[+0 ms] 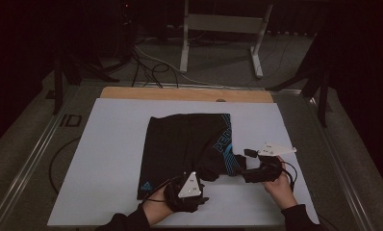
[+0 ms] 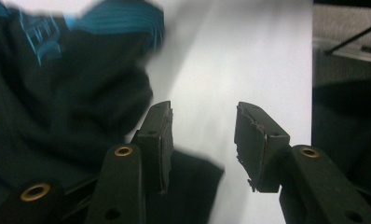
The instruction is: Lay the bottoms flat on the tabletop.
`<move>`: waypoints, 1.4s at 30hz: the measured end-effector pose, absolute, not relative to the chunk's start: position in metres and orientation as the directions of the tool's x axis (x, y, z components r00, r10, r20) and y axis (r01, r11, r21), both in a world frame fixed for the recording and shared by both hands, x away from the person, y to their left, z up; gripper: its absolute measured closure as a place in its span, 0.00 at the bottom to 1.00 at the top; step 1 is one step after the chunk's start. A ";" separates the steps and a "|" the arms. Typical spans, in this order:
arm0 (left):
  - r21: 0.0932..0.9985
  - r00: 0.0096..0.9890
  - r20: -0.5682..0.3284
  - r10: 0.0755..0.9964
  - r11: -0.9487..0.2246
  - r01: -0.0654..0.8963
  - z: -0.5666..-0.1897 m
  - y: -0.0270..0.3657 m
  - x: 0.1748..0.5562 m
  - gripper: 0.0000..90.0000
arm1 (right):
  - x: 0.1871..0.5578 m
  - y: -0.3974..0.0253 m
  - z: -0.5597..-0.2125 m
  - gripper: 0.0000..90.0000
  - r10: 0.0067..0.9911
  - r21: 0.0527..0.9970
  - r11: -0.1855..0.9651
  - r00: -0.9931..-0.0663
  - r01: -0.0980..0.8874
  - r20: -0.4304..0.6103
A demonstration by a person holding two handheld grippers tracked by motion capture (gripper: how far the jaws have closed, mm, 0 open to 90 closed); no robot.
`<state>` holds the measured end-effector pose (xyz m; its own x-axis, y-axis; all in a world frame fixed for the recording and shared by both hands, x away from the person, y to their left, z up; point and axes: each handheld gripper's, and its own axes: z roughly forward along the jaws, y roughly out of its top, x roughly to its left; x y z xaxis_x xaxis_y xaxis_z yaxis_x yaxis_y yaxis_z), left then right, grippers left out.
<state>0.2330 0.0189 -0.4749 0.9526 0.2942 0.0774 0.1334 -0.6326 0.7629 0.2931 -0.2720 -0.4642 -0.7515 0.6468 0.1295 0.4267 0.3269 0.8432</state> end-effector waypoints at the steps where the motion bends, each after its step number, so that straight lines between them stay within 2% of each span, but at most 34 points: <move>1: 0.762 0.952 0.086 0.295 -0.634 0.128 -0.474 0.015 0.235 0.63 | 0.292 -0.272 -0.464 0.16 0.633 0.840 0.333 -0.762 0.429 0.138; 6: 0.749 0.948 0.090 0.305 -0.648 0.138 -0.483 -0.006 0.248 0.65 | 0.289 -0.274 -0.471 0.18 0.617 0.820 0.360 -0.773 0.444 0.148; 10: 0.725 0.945 0.099 0.313 -0.673 0.147 -0.496 -0.020 0.256 0.68 | 0.285 -0.274 -0.481 0.27 0.593 0.807 0.390 -0.792 0.444 0.148; 14: 0.690 0.926 0.134 0.354 -0.704 0.169 -0.506 -0.031 0.264 0.68 | 0.284 -0.269 -0.496 0.42 0.578 0.766 0.487 -0.812 0.419 0.077; 18: 0.661 0.905 0.158 0.396 -0.723 0.201 -0.515 -0.035 0.272 0.68 | 0.291 -0.268 -0.509 0.56 0.606 0.715 0.534 -0.794 0.451 0.049; 19: 0.666 0.905 0.154 0.396 -0.718 0.201 -0.516 -0.035 0.273 0.70 | 0.292 -0.268 -0.512 0.65 0.609 0.703 0.553 -0.793 0.448 0.026; 21: 0.672 0.904 0.132 0.407 -0.707 0.220 -0.517 -0.034 0.275 0.71 | 0.293 -0.266 -0.515 0.68 0.612 0.677 0.585 -0.791 0.446 -0.008; 23: 0.674 0.901 0.136 0.411 -0.706 0.220 -0.517 -0.034 0.274 0.75 | 0.292 -0.264 -0.516 0.72 0.610 0.675 0.599 -0.791 0.431 -0.036; 25: 0.669 0.904 0.134 0.407 -0.710 0.220 -0.517 -0.036 0.274 0.82 | 0.292 -0.263 -0.515 0.84 0.627 0.671 0.598 -0.778 0.439 -0.050; 28: 0.666 0.898 0.156 0.412 -0.715 0.212 -0.518 -0.037 0.273 0.93 | 0.292 -0.262 -0.516 0.90 0.625 0.673 0.603 -0.778 0.428 -0.065; 29: 0.663 0.894 0.162 0.418 -0.717 0.215 -0.517 -0.038 0.273 0.95 | 0.292 -0.261 -0.516 1.00 0.632 0.665 0.616 -0.768 0.422 -0.098; 35: 0.661 0.895 0.162 0.415 -0.720 0.214 -0.514 -0.035 0.273 0.99 | 0.291 -0.260 -0.512 1.00 0.638 0.667 0.602 -0.766 0.440 -0.071; 42: 0.715 0.896 0.150 0.419 -0.672 0.195 -0.486 -0.023 0.266 0.99 | 0.283 -0.266 -0.485 1.00 0.657 0.733 0.539 -0.751 0.415 -0.058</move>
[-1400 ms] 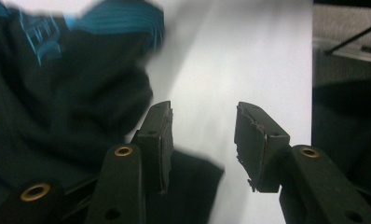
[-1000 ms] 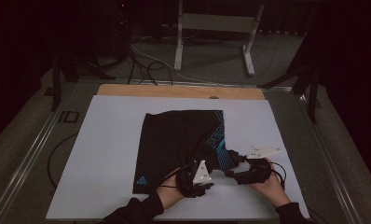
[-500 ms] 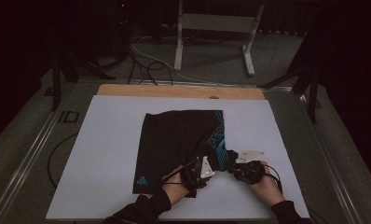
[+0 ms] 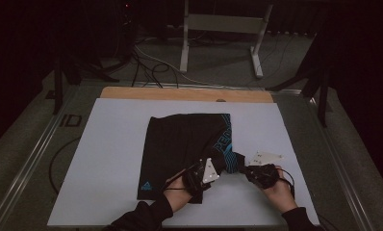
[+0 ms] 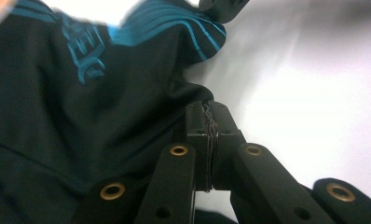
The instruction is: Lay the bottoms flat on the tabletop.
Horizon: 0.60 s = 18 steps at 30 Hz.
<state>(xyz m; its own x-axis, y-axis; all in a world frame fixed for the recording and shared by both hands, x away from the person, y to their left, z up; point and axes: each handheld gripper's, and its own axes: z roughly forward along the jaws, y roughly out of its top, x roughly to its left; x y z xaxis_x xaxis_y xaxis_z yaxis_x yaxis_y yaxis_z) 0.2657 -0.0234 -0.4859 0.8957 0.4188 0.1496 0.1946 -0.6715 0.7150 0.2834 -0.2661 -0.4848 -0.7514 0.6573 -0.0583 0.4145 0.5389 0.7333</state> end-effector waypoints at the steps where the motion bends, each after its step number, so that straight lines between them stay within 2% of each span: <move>1: 0.724 0.894 0.155 0.421 -0.663 0.187 -0.480 -0.021 0.263 0.99 | 0.283 -0.268 -0.481 1.00 0.662 0.739 0.532 -0.747 0.413 -0.059; 4: 0.762 0.893 0.151 0.424 -0.626 0.169 -0.457 -0.005 0.256 0.99 | 0.280 -0.277 -0.469 1.00 0.676 0.766 0.496 -0.736 0.409 -0.045; 11: 0.786 0.889 0.140 0.435 -0.595 0.168 -0.439 0.021 0.248 1.00 | 0.274 -0.298 -0.442 1.00 0.730 0.819 0.424 -0.681 0.386 -0.057; 14: 0.769 0.891 0.138 0.433 -0.614 0.180 -0.442 0.026 0.247 1.00 | 0.272 -0.300 -0.438 1.00 0.736 0.817 0.419 -0.675 0.395 -0.052; 18: 0.735 0.893 0.113 0.436 -0.642 0.220 -0.462 0.022 0.248 0.99 | 0.275 -0.294 -0.454 1.00 0.707 0.803 0.432 -0.707 0.411 -0.018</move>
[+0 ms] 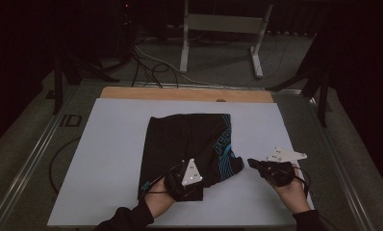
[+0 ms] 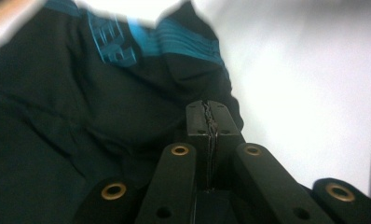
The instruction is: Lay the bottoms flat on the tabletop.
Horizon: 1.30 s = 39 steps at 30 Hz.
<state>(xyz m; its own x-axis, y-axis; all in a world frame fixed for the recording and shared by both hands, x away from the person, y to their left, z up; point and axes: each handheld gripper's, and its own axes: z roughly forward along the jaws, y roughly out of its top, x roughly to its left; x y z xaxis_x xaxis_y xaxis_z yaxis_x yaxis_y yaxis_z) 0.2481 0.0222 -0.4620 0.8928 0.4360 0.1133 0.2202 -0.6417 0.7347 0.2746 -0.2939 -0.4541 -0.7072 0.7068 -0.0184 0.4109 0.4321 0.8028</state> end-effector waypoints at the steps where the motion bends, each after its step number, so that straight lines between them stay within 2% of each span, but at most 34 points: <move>1: 0.711 0.886 0.119 0.448 -0.661 0.239 -0.474 0.022 0.250 0.99 | 0.275 -0.292 -0.458 1.00 0.699 0.797 0.440 -0.715 0.413 -0.015; 3: 0.716 0.891 0.102 0.442 -0.655 0.243 -0.478 0.023 0.250 0.98 | 0.276 -0.290 -0.461 1.00 0.685 0.795 0.448 -0.729 0.409 -0.011; 4: 0.725 0.894 0.082 0.441 -0.642 0.251 -0.482 0.025 0.250 0.79 | 0.276 -0.285 -0.467 0.99 0.651 0.807 0.429 -0.759 0.405 0.034; 5: 0.729 0.895 0.072 0.441 -0.635 0.255 -0.483 0.026 0.250 0.79 | 0.276 -0.285 -0.467 0.99 0.651 0.807 0.429 -0.759 0.405 0.034; 6: 0.734 0.900 0.067 0.430 -0.632 0.247 -0.484 0.027 0.249 0.68 | 0.277 -0.281 -0.473 0.73 0.613 0.805 0.437 -0.788 0.402 0.061; 7: 0.737 0.904 0.072 0.421 -0.633 0.236 -0.484 0.026 0.247 0.68 | 0.277 -0.281 -0.473 0.73 0.613 0.805 0.437 -0.788 0.402 0.061; 9: 0.732 0.914 0.082 0.396 -0.646 0.215 -0.485 0.022 0.244 0.65 | 0.280 -0.274 -0.482 0.61 0.558 0.796 0.462 -0.826 0.392 0.083; 10: 0.726 0.917 0.086 0.391 -0.655 0.211 -0.486 0.019 0.243 0.65 | 0.280 -0.274 -0.482 0.61 0.558 0.796 0.462 -0.826 0.392 0.083; 11: 0.724 0.919 0.088 0.384 -0.659 0.205 -0.487 0.017 0.243 0.65 | 0.280 -0.269 -0.489 0.54 0.538 0.795 0.490 -0.841 0.358 0.047; 18: 0.675 0.931 0.086 0.355 -0.708 0.207 -0.501 -0.009 0.250 0.67 | 0.285 -0.263 -0.500 0.50 0.524 0.764 0.535 -0.851 0.360 0.034; 20: 0.663 0.933 0.096 0.348 -0.721 0.201 -0.506 -0.014 0.252 0.67 | 0.286 -0.264 -0.501 0.48 0.525 0.775 0.515 -0.849 0.365 0.051; 21: 0.649 0.930 0.107 0.352 -0.733 0.203 -0.509 -0.017 0.253 0.67 | 0.286 -0.265 -0.501 0.45 0.533 0.773 0.514 -0.844 0.371 0.050; 22: 0.640 0.929 0.116 0.352 -0.742 0.201 -0.511 -0.019 0.255 0.68 | 0.287 -0.266 -0.502 0.38 0.534 0.777 0.514 -0.844 0.363 0.041; 24: 0.649 0.928 0.100 0.358 -0.731 0.212 -0.513 -0.020 0.258 0.70 | 0.289 -0.268 -0.502 0.32 0.529 0.776 0.501 -0.845 0.384 0.077; 25: 0.646 0.926 0.100 0.363 -0.732 0.217 -0.513 -0.020 0.260 0.73 | 0.289 -0.268 -0.503 0.26 0.523 0.776 0.499 -0.848 0.385 0.084; 26: 0.643 0.920 0.125 0.371 -0.737 0.210 -0.512 -0.022 0.259 0.80 | 0.288 -0.268 -0.503 0.24 0.515 0.773 0.509 -0.854 0.378 0.078; 27: 0.643 0.920 0.125 0.371 -0.737 0.210 -0.512 -0.022 0.259 0.89 | 0.288 -0.268 -0.503 0.24 0.515 0.773 0.509 -0.854 0.378 0.078; 28: 0.647 0.918 0.137 0.373 -0.736 0.202 -0.507 -0.022 0.259 0.89 | 0.287 -0.267 -0.504 0.24 0.510 0.776 0.505 -0.856 0.378 0.085; 29: 0.665 0.914 0.140 0.380 -0.720 0.197 -0.503 -0.021 0.259 0.94 | 0.286 -0.265 -0.504 0.24 0.517 0.775 0.515 -0.854 0.368 0.062; 36: 0.752 0.891 0.131 0.435 -0.629 0.197 -0.470 -0.012 0.264 0.95 | 0.287 -0.264 -0.506 0.32 0.514 0.759 0.557 -0.858 0.338 0.005; 39: 0.795 0.881 0.103 0.462 -0.571 0.207 -0.456 -0.008 0.271 0.95 | 0.287 -0.260 -0.510 0.35 0.510 0.741 0.596 -0.859 0.310 -0.050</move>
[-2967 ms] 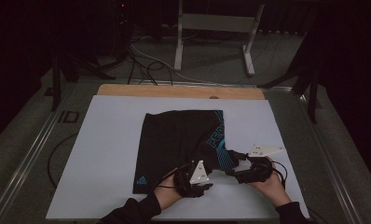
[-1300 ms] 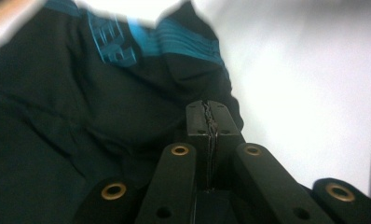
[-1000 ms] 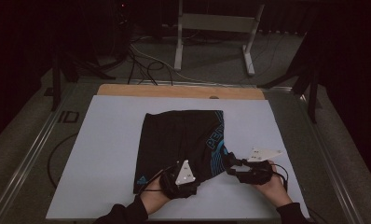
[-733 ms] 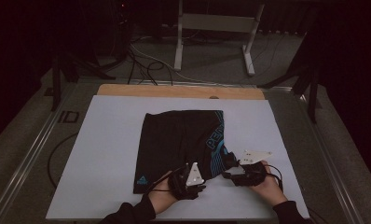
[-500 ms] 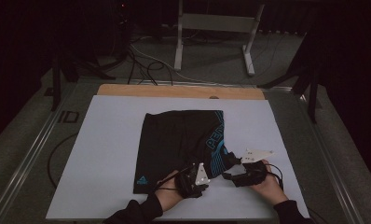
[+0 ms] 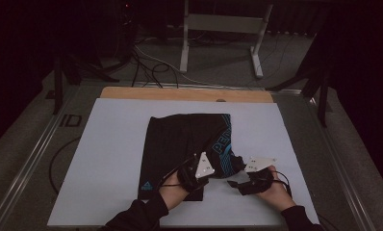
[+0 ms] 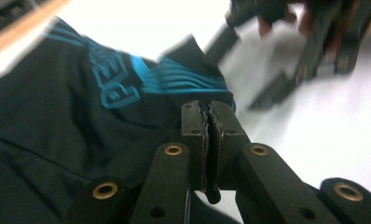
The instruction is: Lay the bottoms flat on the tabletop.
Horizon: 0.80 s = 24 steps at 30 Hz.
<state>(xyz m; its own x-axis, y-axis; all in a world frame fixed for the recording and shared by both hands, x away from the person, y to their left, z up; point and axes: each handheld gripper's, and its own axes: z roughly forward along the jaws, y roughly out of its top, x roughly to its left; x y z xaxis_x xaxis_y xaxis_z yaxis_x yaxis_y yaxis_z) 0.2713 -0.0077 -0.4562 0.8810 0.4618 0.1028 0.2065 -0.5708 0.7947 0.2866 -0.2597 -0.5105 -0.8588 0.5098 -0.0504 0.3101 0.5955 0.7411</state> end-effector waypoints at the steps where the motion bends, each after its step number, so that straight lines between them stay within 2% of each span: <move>1: 0.795 0.881 0.103 0.462 -0.571 0.207 -0.456 -0.008 0.271 0.95 | 0.287 -0.260 -0.510 0.35 0.510 0.741 0.596 -0.859 0.310 -0.050; 2: 0.806 0.879 0.099 0.466 -0.556 0.204 -0.452 -0.007 0.273 0.95 | 0.287 -0.257 -0.511 0.38 0.523 0.739 0.603 -0.848 0.299 -0.084; 5: 0.812 0.877 0.090 0.471 -0.545 0.209 -0.449 -0.007 0.275 0.95 | 0.289 -0.254 -0.511 0.38 0.541 0.734 0.618 -0.830 0.282 -0.137; 8: 0.818 0.874 0.097 0.476 -0.539 0.202 -0.446 -0.007 0.276 0.95 | 0.295 -0.249 -0.515 0.52 0.587 0.691 0.669 -0.765 0.275 -0.264; 9: 0.819 0.872 0.101 0.478 -0.538 0.200 -0.446 -0.007 0.275 0.95 | 0.295 -0.249 -0.515 0.52 0.587 0.691 0.669 -0.765 0.275 -0.264; 10: 0.821 0.873 0.094 0.479 -0.534 0.204 -0.446 -0.007 0.276 0.95 | 0.296 -0.249 -0.516 0.58 0.605 0.688 0.672 -0.740 0.276 -0.294; 12: 0.819 0.870 0.098 0.483 -0.536 0.205 -0.446 -0.006 0.276 0.95 | 0.299 -0.251 -0.515 0.65 0.626 0.689 0.660 -0.726 0.299 -0.285; 15: 0.818 0.871 0.090 0.483 -0.535 0.212 -0.447 -0.002 0.277 0.95 | 0.299 -0.259 -0.509 0.88 0.658 0.716 0.633 -0.692 0.296 -0.296; 16: 0.818 0.871 0.090 0.483 -0.535 0.212 -0.447 -0.002 0.277 0.95 | 0.299 -0.259 -0.509 0.88 0.658 0.716 0.633 -0.692 0.296 -0.296; 18: 0.821 0.869 0.085 0.487 -0.529 0.216 -0.448 -0.002 0.276 0.95 | 0.300 -0.266 -0.503 0.98 0.683 0.739 0.602 -0.675 0.303 -0.280; 24: 0.812 0.879 0.072 0.472 -0.539 0.223 -0.449 0.003 0.275 0.95 | 0.290 -0.274 -0.483 0.98 0.680 0.764 0.576 -0.690 0.292 -0.249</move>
<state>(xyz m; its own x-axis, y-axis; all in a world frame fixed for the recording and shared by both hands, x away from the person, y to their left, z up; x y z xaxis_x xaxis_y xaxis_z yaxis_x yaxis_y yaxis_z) 0.2747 0.0026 -0.4490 0.8786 0.4721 0.0718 0.2232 -0.5390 0.8122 0.2902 -0.2741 -0.4833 -0.6897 0.6801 -0.2485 0.2923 0.5755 0.7638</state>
